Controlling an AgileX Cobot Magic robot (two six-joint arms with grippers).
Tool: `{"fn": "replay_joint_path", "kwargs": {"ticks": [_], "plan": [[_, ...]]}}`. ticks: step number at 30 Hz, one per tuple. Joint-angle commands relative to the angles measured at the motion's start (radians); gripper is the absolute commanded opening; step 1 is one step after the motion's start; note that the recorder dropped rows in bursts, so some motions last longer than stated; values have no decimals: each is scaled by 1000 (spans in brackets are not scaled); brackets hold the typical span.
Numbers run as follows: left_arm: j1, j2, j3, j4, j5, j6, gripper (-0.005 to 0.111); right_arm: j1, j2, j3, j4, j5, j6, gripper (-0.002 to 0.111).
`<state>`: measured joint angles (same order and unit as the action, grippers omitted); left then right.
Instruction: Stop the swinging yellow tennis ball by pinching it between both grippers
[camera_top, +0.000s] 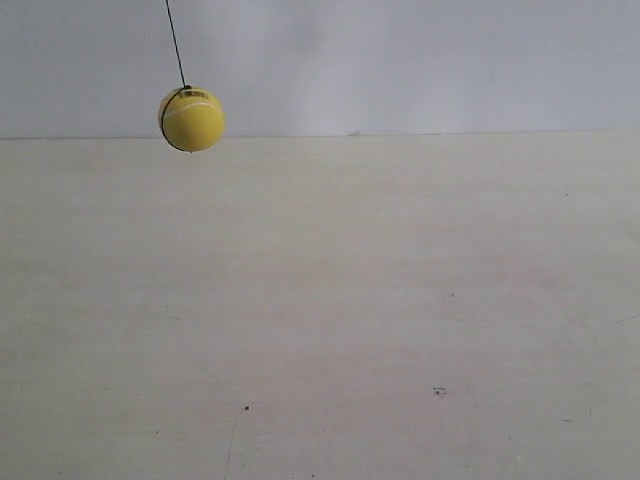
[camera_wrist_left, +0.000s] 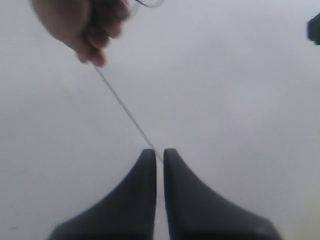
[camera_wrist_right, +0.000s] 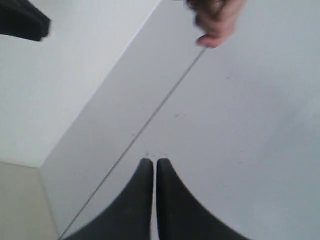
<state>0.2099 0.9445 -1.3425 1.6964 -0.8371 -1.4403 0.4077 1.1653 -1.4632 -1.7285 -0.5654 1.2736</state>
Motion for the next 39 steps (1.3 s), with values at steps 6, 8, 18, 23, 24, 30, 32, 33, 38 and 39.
{"fn": "replay_joint_path", "kwargs": {"ticks": [6, 8, 18, 23, 24, 30, 32, 33, 38, 39], "plan": [[0, -330, 92, 47, 383, -43, 5, -9, -197, 47, -16, 317, -12, 0], [0, -402, 135, 48, 427, -31, 5, -9, -243, 81, -16, 376, -25, 0], [0, -615, 319, -15, 508, -13, 5, -9, -559, 327, -16, 516, -88, 0], [0, -672, 392, -15, 489, -48, 5, -9, -722, 440, -16, 519, -78, 0], [0, -682, 409, -15, 489, -48, 5, -9, -749, 456, -16, 519, -76, 0], [0, -717, 482, -53, 489, -48, 5, -9, -819, 481, -16, 525, -40, 0], [0, -728, 510, -62, 475, -48, 5, -9, -834, 502, -16, 517, -20, 0], [0, -732, 522, -64, 465, -48, 5, -9, -842, 517, -16, 507, -20, 0], [0, -786, 582, -64, 446, -48, 5, -9, -895, 628, -16, 483, -25, 0], [0, -807, 599, -64, 453, -48, 5, -9, -916, 662, -16, 487, -25, 0]]}}
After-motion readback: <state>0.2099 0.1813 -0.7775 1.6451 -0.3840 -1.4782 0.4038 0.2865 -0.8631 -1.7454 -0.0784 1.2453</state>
